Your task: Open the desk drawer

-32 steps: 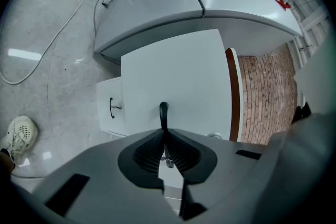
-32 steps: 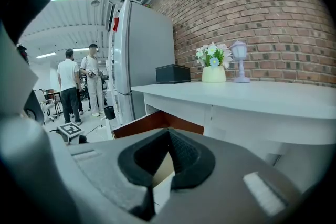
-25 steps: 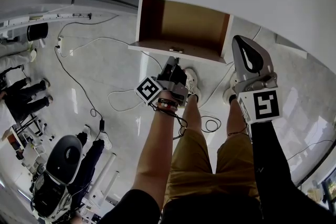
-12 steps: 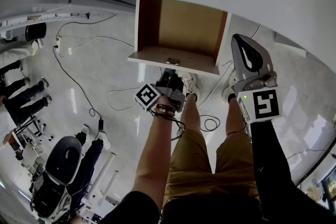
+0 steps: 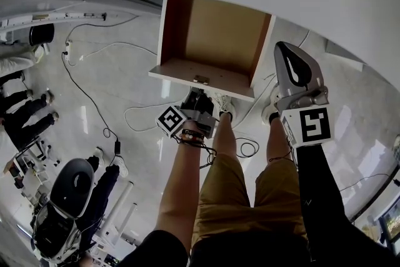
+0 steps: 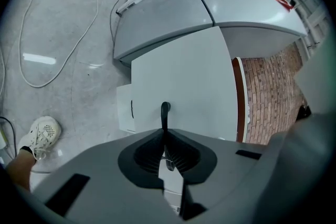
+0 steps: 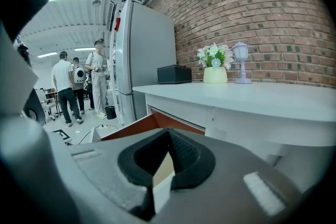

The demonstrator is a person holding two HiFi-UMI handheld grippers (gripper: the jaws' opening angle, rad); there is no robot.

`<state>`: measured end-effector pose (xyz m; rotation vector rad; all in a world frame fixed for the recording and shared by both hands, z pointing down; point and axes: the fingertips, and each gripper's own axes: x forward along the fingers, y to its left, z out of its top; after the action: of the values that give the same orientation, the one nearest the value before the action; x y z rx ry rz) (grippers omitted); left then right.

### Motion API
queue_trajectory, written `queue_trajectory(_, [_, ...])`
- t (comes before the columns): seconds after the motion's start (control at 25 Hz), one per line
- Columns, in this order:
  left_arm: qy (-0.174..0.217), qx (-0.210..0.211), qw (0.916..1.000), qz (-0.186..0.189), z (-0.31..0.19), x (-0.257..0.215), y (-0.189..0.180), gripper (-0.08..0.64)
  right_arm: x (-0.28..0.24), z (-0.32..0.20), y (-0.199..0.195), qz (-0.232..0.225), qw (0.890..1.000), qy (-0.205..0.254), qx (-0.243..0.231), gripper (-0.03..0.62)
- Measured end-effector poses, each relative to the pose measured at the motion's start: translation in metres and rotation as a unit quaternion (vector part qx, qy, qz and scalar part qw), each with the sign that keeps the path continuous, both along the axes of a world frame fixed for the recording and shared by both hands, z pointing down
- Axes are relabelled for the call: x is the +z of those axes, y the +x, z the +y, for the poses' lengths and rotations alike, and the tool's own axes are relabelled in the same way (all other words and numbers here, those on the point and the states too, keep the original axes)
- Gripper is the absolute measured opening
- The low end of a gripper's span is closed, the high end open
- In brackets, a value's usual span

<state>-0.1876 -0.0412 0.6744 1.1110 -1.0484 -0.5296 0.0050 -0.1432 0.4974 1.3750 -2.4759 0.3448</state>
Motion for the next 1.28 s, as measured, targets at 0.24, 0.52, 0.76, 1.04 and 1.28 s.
queue_trajectory(0.24, [0.016, 0.008, 0.9998, 0.000, 0.001, -0.007, -0.001, 0.026, -0.002, 0.002, -0.005, 0.001, 1.000, 0.003, -0.008, 0.000])
queue_trajectory(0.52, [0.015, -0.002, 0.9999, 0.003, 0.000, -0.006, -0.004, 0.026, -0.003, -0.001, -0.009, 0.001, 1.000, 0.002, -0.007, 0.000])
queue_trajectory(0.76, [0.029, 0.002, 0.9996, 0.004, -0.003, -0.003, -0.001, 0.026, -0.002, -0.001, -0.015, -0.002, 1.000, 0.004, -0.013, 0.000])
queue_trajectory(1.04, [0.026, 0.018, 0.9993, -0.021, -0.005, 0.009, 0.005, 0.027, 0.000, 0.003, -0.011, -0.005, 1.000, 0.002, -0.011, 0.000])
queue_trajectory(1.28, [0.037, 0.030, 0.9987, -0.019, -0.006, 0.025, 0.006, 0.028, -0.006, 0.012, -0.014, -0.003, 1.000, 0.008, -0.014, 0.000])
